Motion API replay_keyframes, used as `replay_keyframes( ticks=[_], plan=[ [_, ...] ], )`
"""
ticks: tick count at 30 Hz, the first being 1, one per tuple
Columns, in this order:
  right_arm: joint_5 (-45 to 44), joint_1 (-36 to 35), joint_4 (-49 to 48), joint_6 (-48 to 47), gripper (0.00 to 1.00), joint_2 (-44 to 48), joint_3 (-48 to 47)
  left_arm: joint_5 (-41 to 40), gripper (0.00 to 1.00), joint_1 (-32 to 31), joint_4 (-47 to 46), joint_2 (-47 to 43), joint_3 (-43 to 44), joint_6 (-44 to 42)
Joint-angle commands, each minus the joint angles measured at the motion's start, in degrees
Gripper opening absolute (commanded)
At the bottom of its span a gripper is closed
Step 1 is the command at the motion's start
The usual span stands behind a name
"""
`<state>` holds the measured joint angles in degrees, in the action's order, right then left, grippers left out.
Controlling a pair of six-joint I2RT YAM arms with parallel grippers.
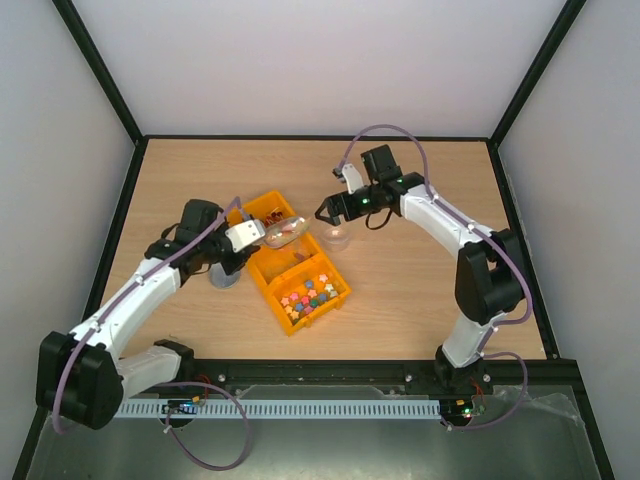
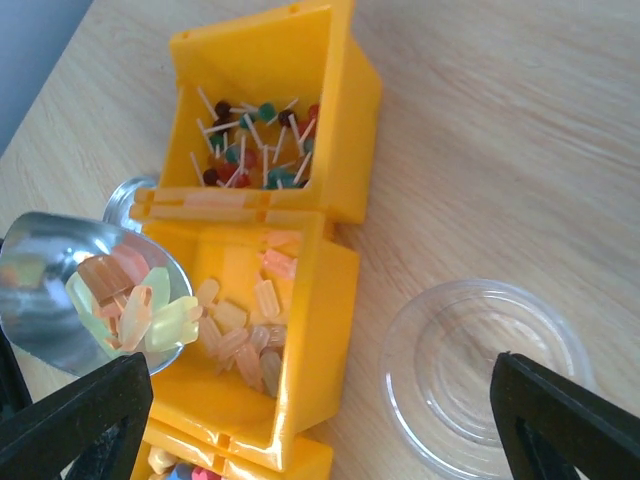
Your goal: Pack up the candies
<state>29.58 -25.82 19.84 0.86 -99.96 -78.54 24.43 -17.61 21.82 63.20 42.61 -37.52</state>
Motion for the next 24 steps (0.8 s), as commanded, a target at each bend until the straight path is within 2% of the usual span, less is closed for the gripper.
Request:
replay_keyframes(
  ticks=[1,5,24],
  plan=[
    [0.9,3.1,2.2,1.7,0.95,-0.9,-2.3,0.8,0.02,-1.1,1.8,3.0,3.9,-2.3],
    [2.0,5.7,1.8,3.1,1.0,-1.4,-2.2,-1.1,0.02,-2.2,2.1,6.3,6.7,-4.0],
    [3.9,12.1,0.6,4.6,0.99,-3.6,-0.7,-0.4,0.02,-6.3,5.9,19.7,17.5,-0.6]
  ],
)
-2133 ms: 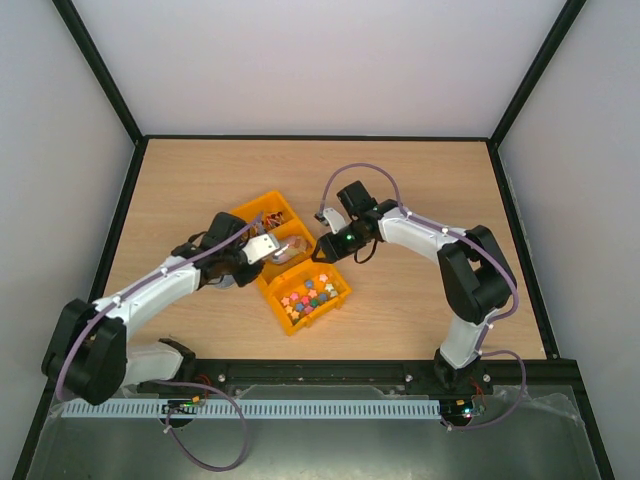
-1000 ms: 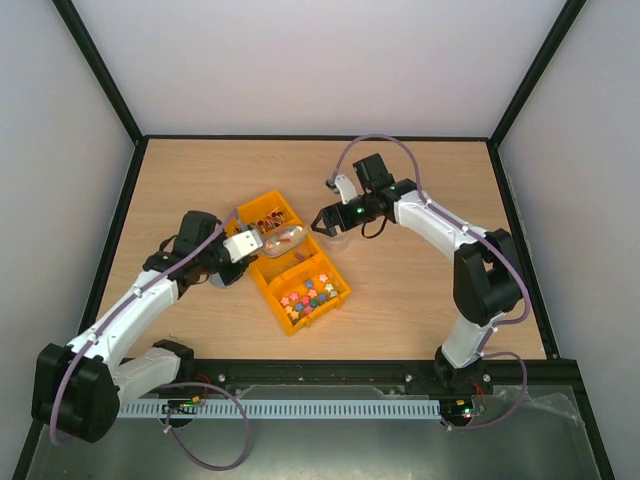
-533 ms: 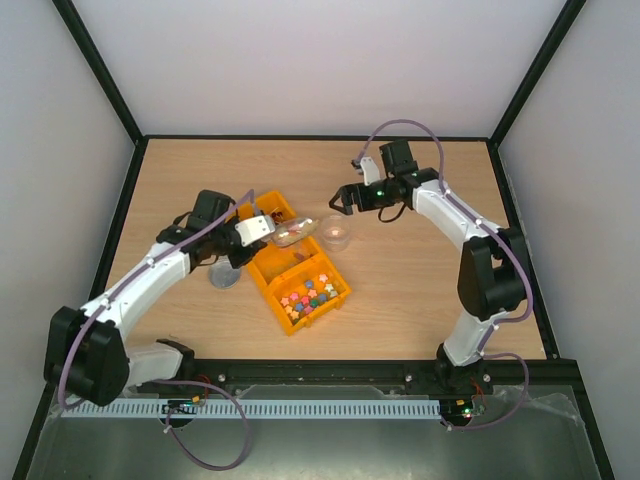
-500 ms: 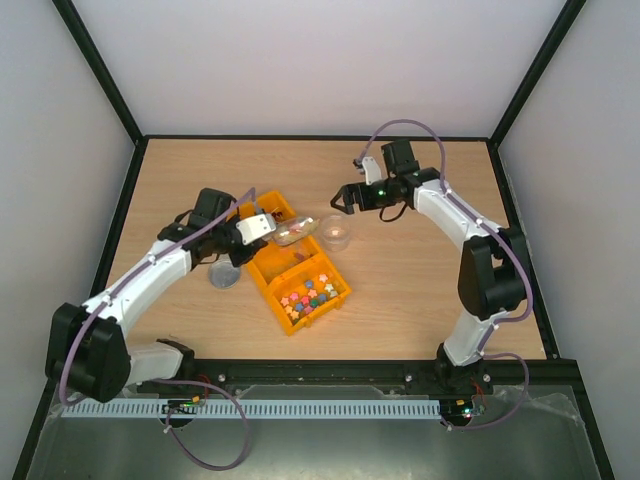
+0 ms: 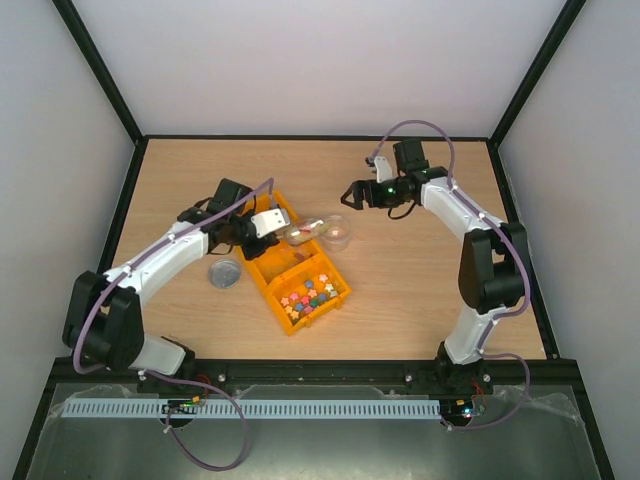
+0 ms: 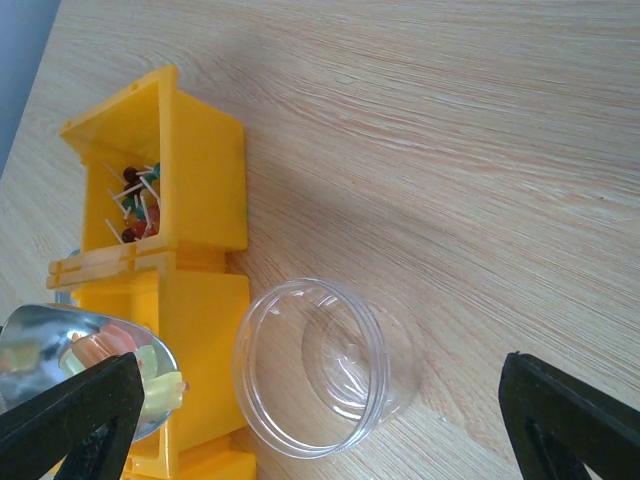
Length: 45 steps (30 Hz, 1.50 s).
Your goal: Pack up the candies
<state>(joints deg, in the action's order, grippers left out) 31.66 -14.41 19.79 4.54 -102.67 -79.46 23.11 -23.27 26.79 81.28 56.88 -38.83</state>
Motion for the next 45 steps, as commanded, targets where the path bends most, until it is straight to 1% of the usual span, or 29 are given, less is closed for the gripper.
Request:
replay_keyframes(
  ticks=[1,14,24,31,45],
  plan=[
    [1.9,0.9,0.6,1.0,0.99,-1.0,0.2,0.8,0.02,-0.8,1.4,2.4,3.8,0.7],
    [3.3,1.9,-0.6,2.2,0.99,-2.0,0.1,-2.1,0.02,-0.9,11.1,8.9,13.5,-2.4],
    [3.2,2.0,-1.7,2.9,0.98,-1.9,1.2,-4.2,0.02,-2.3,12.4,9.9,14.7,-4.1],
    [3.6,2.1,-2.0,3.0,0.99,-1.6,1.9,-6.1,0.02,-2.7,16.7,13.2,18.4,-3.3],
    [3.3,2.1,-2.8,3.5,0.99,-1.7,2.4,-8.3,0.02,-4.5,21.7,14.5,22.6,-4.3]
  ],
)
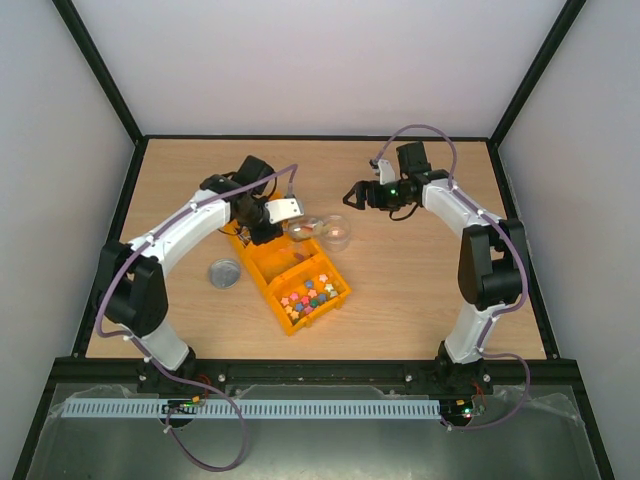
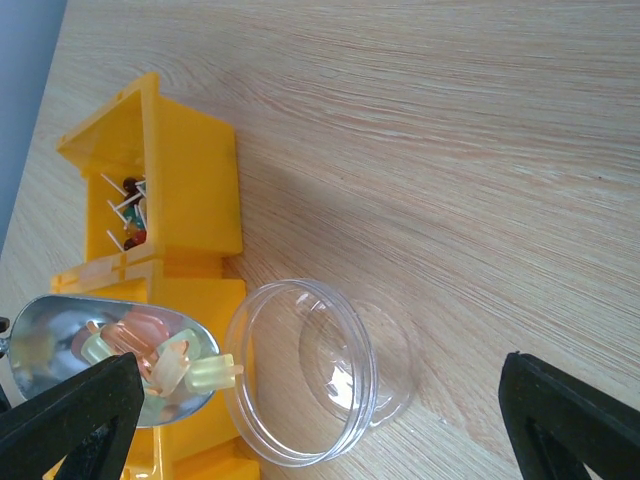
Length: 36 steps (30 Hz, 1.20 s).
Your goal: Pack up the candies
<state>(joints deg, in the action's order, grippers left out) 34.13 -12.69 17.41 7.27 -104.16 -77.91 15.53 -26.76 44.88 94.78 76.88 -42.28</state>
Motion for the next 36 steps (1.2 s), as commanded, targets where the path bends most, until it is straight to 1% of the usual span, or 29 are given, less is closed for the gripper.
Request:
replay_keyframes(
  ticks=[1,15,27,36],
  plan=[
    [0.9,0.3,-0.4,0.9,0.99,-0.3,1.0,-0.8,0.02,-1.1,4.0,1.3,3.1,-1.0],
    [0.9,0.5,-1.8,1.6,0.99,-0.5,1.5,-4.7,0.02,-2.6,8.1,5.5,9.3,-1.0],
    [1.3,0.5,-2.6,1.8,0.99,-1.2,1.6,-7.8,0.02,-4.0,11.9,8.4,14.5,-2.6],
    [1.9,0.7,-3.7,2.3,0.99,-1.8,1.6,-10.7,0.02,-6.2,13.8,9.7,17.4,-3.4]
  ],
)
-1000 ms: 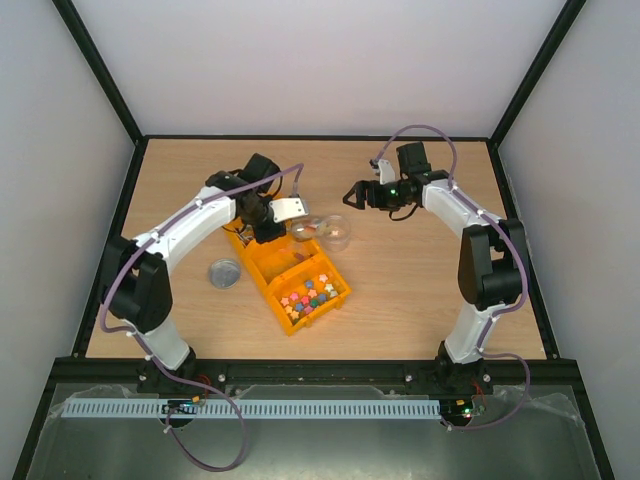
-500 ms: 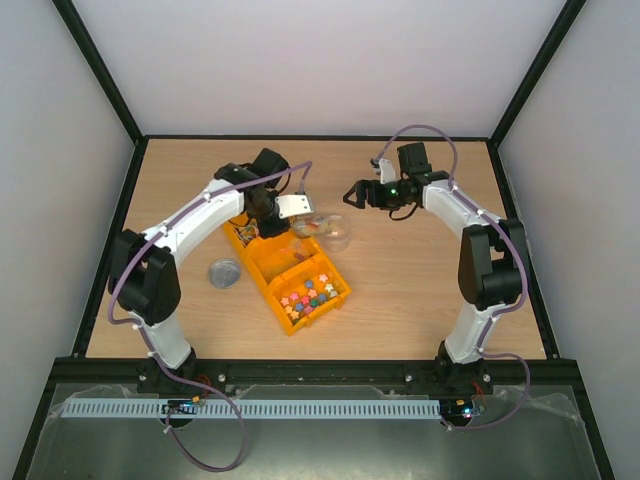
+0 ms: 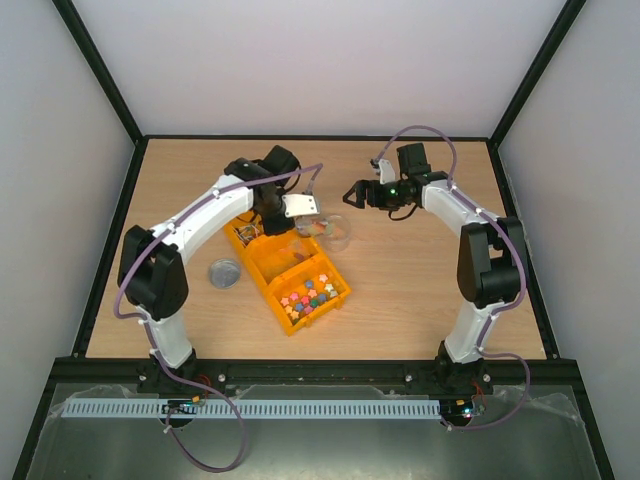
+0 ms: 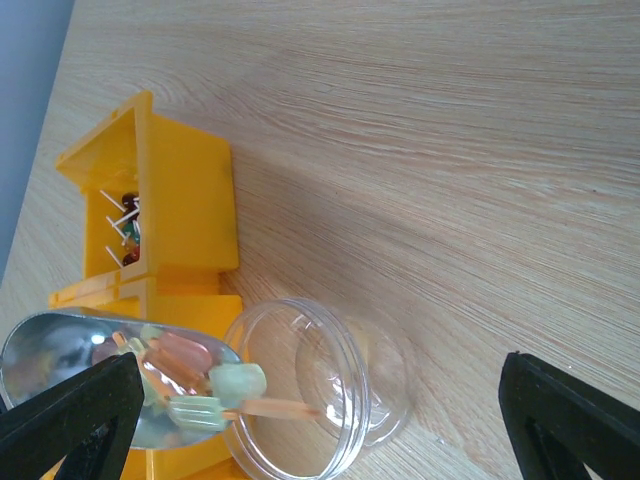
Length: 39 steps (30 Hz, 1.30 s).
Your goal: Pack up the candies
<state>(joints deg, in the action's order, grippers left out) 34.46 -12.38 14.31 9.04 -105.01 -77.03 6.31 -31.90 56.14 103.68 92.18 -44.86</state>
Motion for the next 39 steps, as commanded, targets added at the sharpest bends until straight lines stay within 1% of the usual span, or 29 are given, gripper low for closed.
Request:
replay_keyframes(
  ticks=[1,9,26,39],
  plan=[
    [1.5,0.4,-0.8,0.5,0.98,-1.0,0.7,-1.8,0.02,-1.3,2.6,0.9,2.2,-0.8],
    [2.1,0.6,-1.0,0.8,0.99,-1.1,1.0,-3.4,0.02,-1.6,2.6,1.5,2.7,-0.8],
    [2.8,0.6,-1.7,1.8,0.99,-1.9,0.9,-7.2,0.02,-2.9,6.5,3.5,8.4,-0.3],
    [3.5,0.7,-1.4,1.1,0.99,-2.3,0.6,-9.8,0.02,-4.0,7.0,3.3,9.2,-1.3]
  ],
)
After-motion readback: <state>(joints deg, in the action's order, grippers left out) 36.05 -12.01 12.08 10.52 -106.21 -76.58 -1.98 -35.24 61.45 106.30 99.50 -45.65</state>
